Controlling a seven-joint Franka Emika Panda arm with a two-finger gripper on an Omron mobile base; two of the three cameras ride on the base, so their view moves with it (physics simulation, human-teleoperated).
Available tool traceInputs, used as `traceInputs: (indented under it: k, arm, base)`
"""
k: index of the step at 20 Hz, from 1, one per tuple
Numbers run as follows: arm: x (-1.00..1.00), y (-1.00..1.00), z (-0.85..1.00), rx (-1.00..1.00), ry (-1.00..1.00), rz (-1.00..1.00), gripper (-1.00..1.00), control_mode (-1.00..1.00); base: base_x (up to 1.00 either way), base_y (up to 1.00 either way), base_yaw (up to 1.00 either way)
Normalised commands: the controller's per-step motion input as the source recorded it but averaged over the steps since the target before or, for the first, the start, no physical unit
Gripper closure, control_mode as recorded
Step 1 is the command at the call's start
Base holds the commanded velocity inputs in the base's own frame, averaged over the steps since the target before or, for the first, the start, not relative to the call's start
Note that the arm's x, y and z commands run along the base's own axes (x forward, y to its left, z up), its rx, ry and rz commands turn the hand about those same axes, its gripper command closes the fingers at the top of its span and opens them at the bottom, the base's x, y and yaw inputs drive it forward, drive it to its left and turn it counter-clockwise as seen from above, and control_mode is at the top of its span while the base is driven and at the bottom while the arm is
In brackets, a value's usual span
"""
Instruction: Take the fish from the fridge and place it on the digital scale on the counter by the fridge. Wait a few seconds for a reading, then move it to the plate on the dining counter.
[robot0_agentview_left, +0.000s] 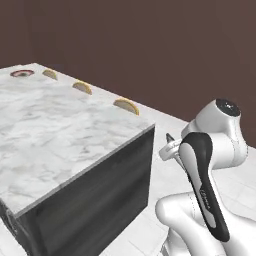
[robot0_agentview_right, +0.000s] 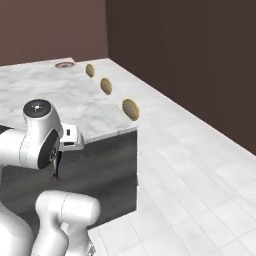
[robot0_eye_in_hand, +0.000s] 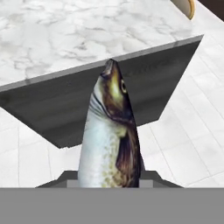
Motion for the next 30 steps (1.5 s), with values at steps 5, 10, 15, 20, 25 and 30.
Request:
traceInputs:
  k: [5,10,15,20,25,30]
  arm:
    - [0.00,0.00,0.00,0.00,0.00,0.00,1.00,1.00]
    - [0.00,0.00,0.00,0.00,0.00,0.00,1.00,1.00]
    - [0.00,0.00,0.00,0.00,0.00,0.00,1.00,1.00]
    - [0.00,0.00,0.00,0.00,0.00,0.00,1.00,1.00]
    - [0.00,0.00,0.00,0.00,0.00,0.00,1.00,1.00]
    - [0.00,0.00,0.00,0.00,0.00,0.00,1.00,1.00]
  base:
    - [0.61,-1.00,0.26]
    - [0.59,-1.00,0.27]
    - [0.55,-1.00,0.34]
    - [0.58,-1.00,0.45]
    - [0.60,-1.00,0.47]
    - [0.63,-1.00,0.47]
